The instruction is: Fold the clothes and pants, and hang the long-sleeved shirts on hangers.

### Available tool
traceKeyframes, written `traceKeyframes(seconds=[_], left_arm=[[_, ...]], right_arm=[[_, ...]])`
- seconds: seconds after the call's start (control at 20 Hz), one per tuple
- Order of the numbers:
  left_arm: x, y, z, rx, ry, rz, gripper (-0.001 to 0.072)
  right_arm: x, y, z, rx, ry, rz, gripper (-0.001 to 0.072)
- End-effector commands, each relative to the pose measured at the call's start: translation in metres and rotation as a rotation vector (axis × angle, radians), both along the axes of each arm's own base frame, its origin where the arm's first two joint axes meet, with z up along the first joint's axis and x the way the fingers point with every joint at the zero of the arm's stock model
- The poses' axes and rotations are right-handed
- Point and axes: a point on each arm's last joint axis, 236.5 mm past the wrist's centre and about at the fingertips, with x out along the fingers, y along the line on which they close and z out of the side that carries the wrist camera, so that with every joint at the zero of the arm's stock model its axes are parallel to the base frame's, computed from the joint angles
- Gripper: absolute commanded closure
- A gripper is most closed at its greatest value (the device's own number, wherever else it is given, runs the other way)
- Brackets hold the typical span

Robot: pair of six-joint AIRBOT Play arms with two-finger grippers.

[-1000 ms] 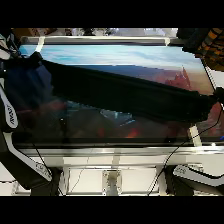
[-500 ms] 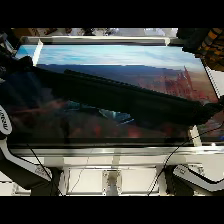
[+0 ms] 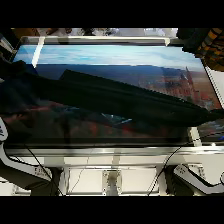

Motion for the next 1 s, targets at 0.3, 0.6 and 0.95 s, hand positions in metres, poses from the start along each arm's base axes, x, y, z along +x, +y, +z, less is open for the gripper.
traceKeyframes(seconds=[0.3, 0.6, 0.95], left_arm=[[0.122, -0.021, -0.078, -0.080, -0.232, 0.027, 0.0679], [0.190, -0.038, -0.089, -0.206, -0.467, 0.122, 0.0679], [0.203, -0.036, -0.098, -0.203, -0.512, 0.139, 0.0677]], right_arm=[[0.035, -0.043, -0.060, 0.024, -0.036, -0.124, 0.0686], [0.094, -0.039, -0.126, 0.115, -0.084, -0.141, 0.0685], [0.146, -0.038, -0.151, 0.074, -0.176, -0.168, 0.0684]])
